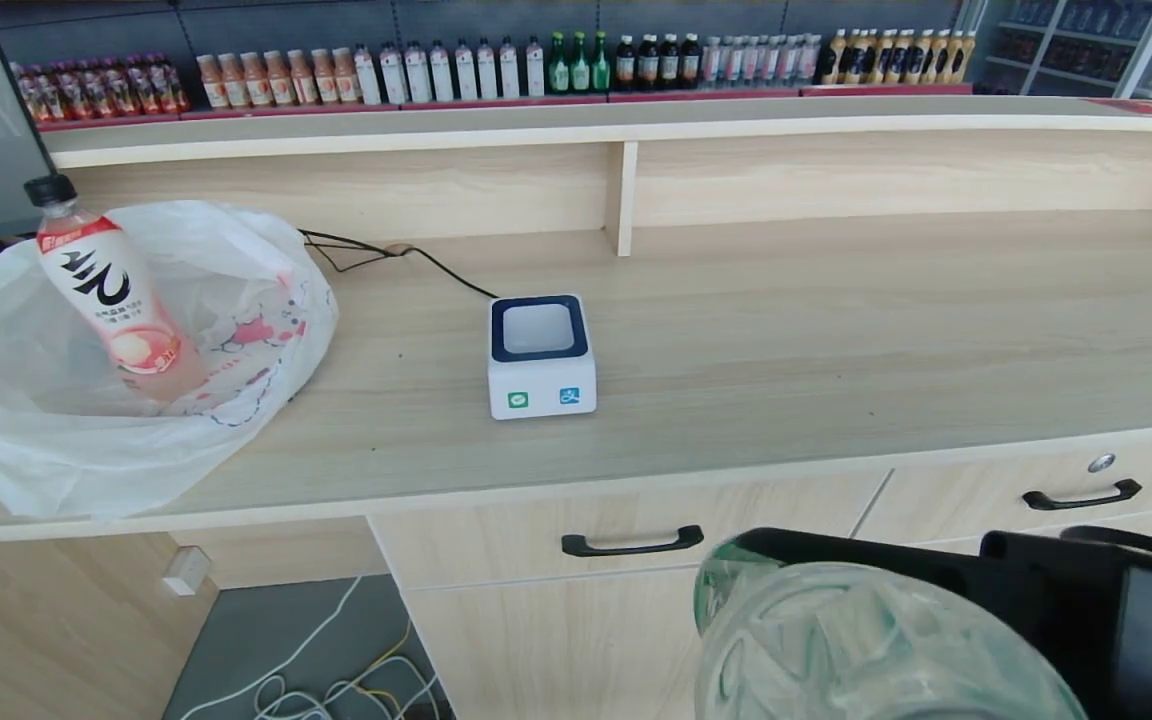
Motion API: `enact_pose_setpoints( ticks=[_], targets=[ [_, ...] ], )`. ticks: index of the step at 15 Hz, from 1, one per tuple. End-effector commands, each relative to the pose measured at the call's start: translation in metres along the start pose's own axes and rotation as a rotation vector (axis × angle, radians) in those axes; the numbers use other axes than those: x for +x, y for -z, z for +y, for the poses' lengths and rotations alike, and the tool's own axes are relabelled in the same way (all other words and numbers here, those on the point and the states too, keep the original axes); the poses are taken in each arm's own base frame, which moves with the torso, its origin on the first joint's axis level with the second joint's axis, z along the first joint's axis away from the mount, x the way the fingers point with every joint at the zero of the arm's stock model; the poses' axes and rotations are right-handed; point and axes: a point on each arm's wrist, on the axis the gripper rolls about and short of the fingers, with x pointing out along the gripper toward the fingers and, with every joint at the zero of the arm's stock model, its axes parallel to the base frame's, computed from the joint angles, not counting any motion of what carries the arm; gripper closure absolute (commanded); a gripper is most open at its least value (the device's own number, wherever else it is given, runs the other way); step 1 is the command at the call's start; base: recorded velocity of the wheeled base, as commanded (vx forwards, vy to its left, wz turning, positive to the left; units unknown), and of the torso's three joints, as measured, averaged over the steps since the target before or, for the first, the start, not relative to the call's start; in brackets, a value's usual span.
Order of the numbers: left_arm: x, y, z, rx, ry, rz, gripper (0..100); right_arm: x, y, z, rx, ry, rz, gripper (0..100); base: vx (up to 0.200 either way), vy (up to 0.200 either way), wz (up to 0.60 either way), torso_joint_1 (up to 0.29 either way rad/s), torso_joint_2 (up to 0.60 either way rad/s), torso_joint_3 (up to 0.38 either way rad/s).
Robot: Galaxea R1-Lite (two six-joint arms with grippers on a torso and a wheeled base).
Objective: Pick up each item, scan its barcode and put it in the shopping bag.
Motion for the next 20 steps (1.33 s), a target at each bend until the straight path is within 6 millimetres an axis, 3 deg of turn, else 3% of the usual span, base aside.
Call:
enact_pose_setpoints(
  ticks=[1,6,13,20],
  targets=[
    [0.000,0.000,0.000,0.000,-0.001,0.000,0,0.002,0.010,0.019,-0.078,-0.037,-0.007,100,0.000,0.000,0.00,0.000,0.00,0.000],
    [0.000,0.000,0.000,0.000,-0.001,0.000,0,0.034,0.037,0.028,-0.286,0.080,-0.040,100,0.000,0.000,0.00,0.000,0.00,0.000],
    [0.000,0.000,0.000,0.000,-0.001,0.000,0,0.027,0.022,0.008,-0.678,0.189,-0.052,100,0.000,0.000,0.00,0.000,0.00,0.000],
    [0.000,0.000,0.000,0.000,-0.001,0.000,0,0.032,0.010,0.019,-0.872,0.175,-0.104,100,0.000,0.000,0.00,0.000,0.00,0.000]
  ],
)
